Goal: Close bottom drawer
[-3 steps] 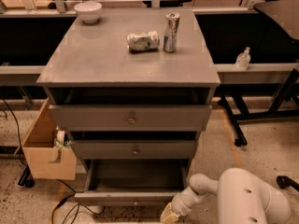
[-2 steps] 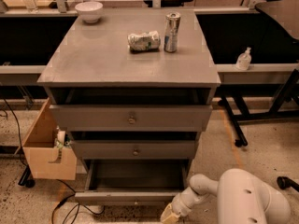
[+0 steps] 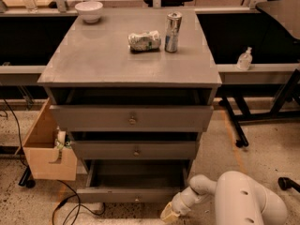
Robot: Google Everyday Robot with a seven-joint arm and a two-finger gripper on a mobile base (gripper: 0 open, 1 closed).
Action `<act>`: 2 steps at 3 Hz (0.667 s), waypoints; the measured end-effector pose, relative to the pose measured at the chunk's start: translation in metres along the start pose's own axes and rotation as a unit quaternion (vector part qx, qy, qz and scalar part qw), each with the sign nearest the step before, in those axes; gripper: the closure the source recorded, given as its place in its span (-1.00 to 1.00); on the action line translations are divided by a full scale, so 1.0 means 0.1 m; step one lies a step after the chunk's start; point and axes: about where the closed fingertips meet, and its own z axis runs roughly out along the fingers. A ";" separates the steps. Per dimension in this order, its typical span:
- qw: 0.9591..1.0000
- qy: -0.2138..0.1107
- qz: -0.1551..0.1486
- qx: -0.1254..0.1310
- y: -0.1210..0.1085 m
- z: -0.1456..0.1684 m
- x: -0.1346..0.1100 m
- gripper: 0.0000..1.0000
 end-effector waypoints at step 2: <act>0.981 -0.012 -0.142 0.129 -0.17 -0.30 -0.67 1.00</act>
Offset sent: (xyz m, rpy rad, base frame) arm 0.0733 0.0430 0.1051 0.0530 -0.6315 0.0236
